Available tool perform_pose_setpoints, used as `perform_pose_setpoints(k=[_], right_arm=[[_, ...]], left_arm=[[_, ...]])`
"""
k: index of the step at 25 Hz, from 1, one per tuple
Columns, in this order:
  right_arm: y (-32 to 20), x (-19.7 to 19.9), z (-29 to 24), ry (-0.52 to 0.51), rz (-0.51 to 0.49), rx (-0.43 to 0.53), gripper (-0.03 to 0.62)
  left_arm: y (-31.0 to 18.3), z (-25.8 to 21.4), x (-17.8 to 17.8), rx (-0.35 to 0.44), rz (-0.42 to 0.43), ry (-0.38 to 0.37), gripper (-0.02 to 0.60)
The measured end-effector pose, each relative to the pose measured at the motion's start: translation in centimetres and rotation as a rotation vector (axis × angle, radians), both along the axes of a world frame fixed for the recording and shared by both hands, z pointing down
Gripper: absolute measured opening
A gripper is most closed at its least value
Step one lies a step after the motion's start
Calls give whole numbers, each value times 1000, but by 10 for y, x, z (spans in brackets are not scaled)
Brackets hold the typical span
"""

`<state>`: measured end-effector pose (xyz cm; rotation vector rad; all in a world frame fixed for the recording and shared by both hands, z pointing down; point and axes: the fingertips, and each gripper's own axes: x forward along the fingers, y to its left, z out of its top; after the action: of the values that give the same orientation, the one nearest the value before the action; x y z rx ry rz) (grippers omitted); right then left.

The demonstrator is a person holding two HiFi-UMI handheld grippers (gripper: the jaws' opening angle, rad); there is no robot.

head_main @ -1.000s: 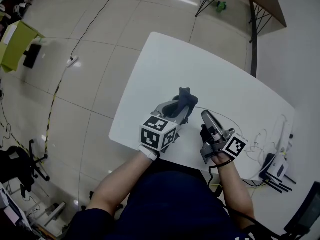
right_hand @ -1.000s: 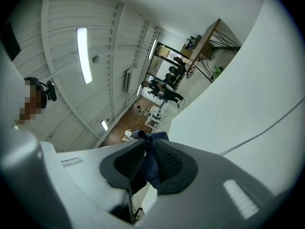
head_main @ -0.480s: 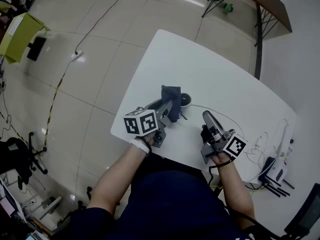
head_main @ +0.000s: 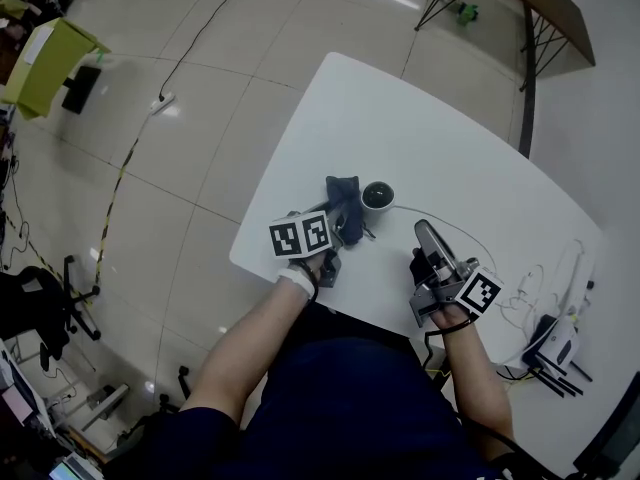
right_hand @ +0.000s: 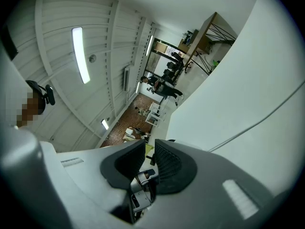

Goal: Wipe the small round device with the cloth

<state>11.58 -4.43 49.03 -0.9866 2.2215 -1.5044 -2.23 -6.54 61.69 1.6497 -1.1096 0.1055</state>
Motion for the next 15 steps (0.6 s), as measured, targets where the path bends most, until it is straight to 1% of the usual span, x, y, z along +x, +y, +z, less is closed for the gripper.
perform_pose_setpoints(k=[3,9,12,14,15], right_arm=[[0,2,-3,1,9,8,66],[1,3,-3,7,22,12,66],[2,-1,-6,9,19,21,66],[2,-3,-8,10,18,29,66],[2,-4,-8,11,19,30,66]], left_arm=[[1,3,-1,-29,7,-27,97],[3,4,-2,-48,6,-29,97],[3,-14,-3,-10,27,-47,97],[-1,-38,-6,45,43,-66,97],[-4,-52,-6,87,60,-84,97]])
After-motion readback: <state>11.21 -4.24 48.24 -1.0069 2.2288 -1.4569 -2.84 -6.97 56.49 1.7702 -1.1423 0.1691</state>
